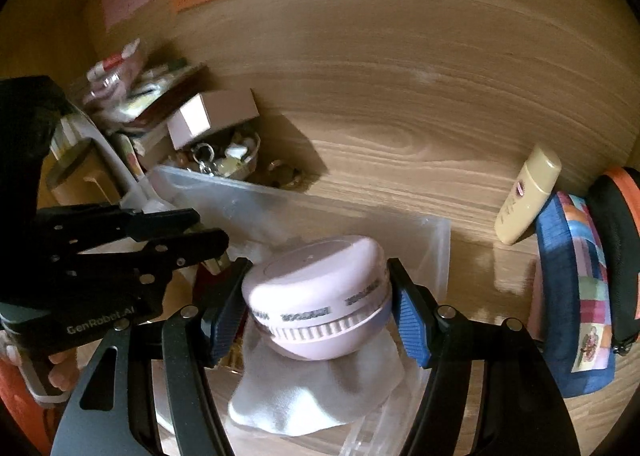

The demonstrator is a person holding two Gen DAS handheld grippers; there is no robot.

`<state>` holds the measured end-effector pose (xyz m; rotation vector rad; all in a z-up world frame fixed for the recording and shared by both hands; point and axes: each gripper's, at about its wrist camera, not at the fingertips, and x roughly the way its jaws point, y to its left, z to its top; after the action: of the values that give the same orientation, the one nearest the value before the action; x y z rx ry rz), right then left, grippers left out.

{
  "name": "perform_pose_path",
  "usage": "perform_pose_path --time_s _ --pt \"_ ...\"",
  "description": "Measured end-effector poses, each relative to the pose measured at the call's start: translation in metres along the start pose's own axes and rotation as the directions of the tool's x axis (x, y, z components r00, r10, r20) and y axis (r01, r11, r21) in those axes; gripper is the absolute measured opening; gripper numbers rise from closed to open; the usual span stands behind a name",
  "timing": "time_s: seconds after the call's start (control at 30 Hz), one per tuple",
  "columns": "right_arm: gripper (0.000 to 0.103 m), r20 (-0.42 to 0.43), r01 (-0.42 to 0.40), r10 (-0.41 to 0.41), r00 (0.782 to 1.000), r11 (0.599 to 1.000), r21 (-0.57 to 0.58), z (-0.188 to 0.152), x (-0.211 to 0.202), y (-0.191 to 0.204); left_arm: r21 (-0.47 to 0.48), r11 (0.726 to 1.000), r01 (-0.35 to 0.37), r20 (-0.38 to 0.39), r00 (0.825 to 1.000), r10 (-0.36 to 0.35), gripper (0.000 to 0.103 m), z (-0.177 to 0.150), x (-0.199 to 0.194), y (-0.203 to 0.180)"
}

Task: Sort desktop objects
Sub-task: 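Open left tool to drop the tile into the box while right tool releases the pink device, then withdraw both open tools from the box toward the spray bottle and card box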

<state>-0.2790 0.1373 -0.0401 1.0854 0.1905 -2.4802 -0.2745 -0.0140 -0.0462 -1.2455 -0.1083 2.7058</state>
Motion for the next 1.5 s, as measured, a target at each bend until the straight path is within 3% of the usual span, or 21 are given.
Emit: perform_pose_path --time_s 0.33,0.5,0.6,0.8,0.9,1.1,1.2,1.33,1.5 --pt "0.068 -0.012 0.045 -0.046 0.999 0.998 -0.047 -0.002 0.004 0.004 0.003 1.000 -0.010 0.003 1.000 0.010 0.033 -0.001 0.001 0.001" --pt "0.079 -0.009 0.040 -0.041 0.999 0.996 -0.075 -0.004 0.002 0.012 0.017 0.999 -0.039 0.035 0.999 0.038 0.053 -0.004 -0.005 0.000" --pt "0.079 0.009 0.029 -0.029 1.000 0.997 -0.078 -0.004 -0.004 0.014 0.021 0.998 -0.062 0.061 0.996 0.061 0.054 -0.004 -0.011 0.001" --pt "0.081 0.032 0.007 -0.005 0.999 0.997 -0.073 -0.002 -0.013 0.014 0.002 0.999 -0.041 0.071 0.997 0.041 0.055 -0.004 -0.017 0.007" --pt "0.083 0.049 0.029 -0.025 0.999 0.995 -0.100 -0.002 -0.020 0.016 0.001 0.999 -0.039 0.081 0.996 0.038 0.060 -0.004 -0.020 0.008" --pt "0.096 0.097 0.064 -0.052 0.994 0.990 -0.126 -0.001 -0.034 0.017 -0.004 0.998 -0.064 0.115 0.991 0.064 0.063 -0.004 -0.032 0.011" --pt "0.097 0.099 0.058 -0.045 0.994 0.991 -0.125 0.000 -0.036 0.016 -0.011 0.997 -0.078 0.130 0.988 0.079 0.073 -0.005 -0.038 0.012" --pt "0.097 0.077 0.045 -0.035 0.996 0.990 -0.133 0.001 -0.037 0.019 -0.001 0.996 -0.092 0.149 0.985 0.091 0.075 -0.006 -0.049 0.010" --pt "0.097 0.084 0.048 -0.036 0.996 0.988 -0.147 0.001 -0.049 0.027 0.017 0.993 -0.118 0.182 0.977 0.113 0.087 -0.013 -0.068 0.004"
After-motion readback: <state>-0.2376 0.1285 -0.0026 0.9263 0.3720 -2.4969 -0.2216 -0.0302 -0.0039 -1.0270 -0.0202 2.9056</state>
